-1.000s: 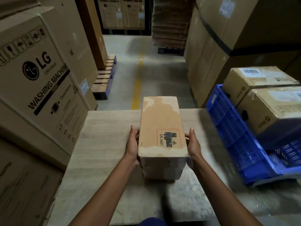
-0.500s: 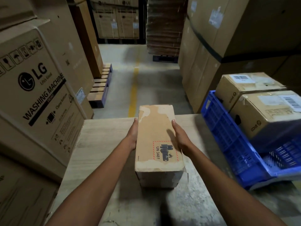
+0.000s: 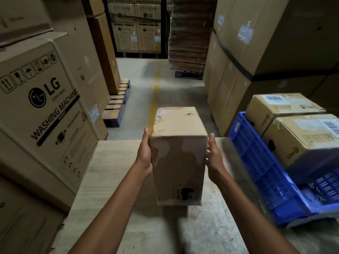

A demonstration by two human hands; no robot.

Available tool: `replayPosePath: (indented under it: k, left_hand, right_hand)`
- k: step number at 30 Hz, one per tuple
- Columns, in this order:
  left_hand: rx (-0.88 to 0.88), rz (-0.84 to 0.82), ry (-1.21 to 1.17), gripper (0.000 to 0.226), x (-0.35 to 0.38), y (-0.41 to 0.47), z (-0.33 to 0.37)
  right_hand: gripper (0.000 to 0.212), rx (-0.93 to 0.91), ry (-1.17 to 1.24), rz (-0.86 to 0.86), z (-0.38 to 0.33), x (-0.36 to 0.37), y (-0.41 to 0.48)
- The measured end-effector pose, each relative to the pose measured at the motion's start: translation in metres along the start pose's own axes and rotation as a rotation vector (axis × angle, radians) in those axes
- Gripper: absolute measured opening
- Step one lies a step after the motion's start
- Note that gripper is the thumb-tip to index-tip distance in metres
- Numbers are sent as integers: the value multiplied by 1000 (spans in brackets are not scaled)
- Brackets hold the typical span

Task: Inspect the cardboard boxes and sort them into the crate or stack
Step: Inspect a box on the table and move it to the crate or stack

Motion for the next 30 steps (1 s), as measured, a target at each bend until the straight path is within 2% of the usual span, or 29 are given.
replayPosePath:
  k: [2,8,9,11,13,15,17,18,20,22,24,30]
  left_hand:
    - [6,3,5,67,-5,-8,-13]
    - [-25,51,-8,58,-24,-23,-37]
    - [-7,58,35,54,-29,-24,-37]
    - [85,112,152,42,-35,-28,-31]
    - [297,183,341,31,-36,-38,-23]
    - [652,228,691,32,-33,-54,-12]
    - [985,121,1006,26,-27,-65,-10]
    - [1055,44,1101,24,-24,-66,-12]
    - [1068,-58,1217,24,-18,-63,-20]
    - [1026,-77,1348,33,-16,-61,-32]
    - [960,-71,1426,40,-14,-61,-38]
    - [876,-85,1525,40,-7,-63,-26]
  right_hand:
    - [71,40,51,-20,14,0,-3]
    - [69,96,55,-27,41,-1,-13]
    - [63,73,30,-5,40,-2,-15]
    - [34,-101,-99,50,37,-8,-22]
    - [17,-350,-311,119,32,-14,-32]
    - [16,-604,-524,175,25,-16,-41]
    - [15,-809,-686,178,20,-14,-46]
    - [19,-875,-761,143,17,-11,-47]
    - [28,-937,-917,48,14,-5,-49]
    - [31,-938,-1018,-2,20,0,-47]
    - [30,-906,-1042,-11,27,2,-47]
    - [28,-881,-1178,-6,16,5,-45]
Point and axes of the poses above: each hand's wrist, its own y-axis towards the middle knuckle, its own x-axis out of the palm, z = x × y, the point moved 1 cm from there along y, towards the middle knuckle, and after that the axes turned 1 degree about x, right-handed, at the moved point
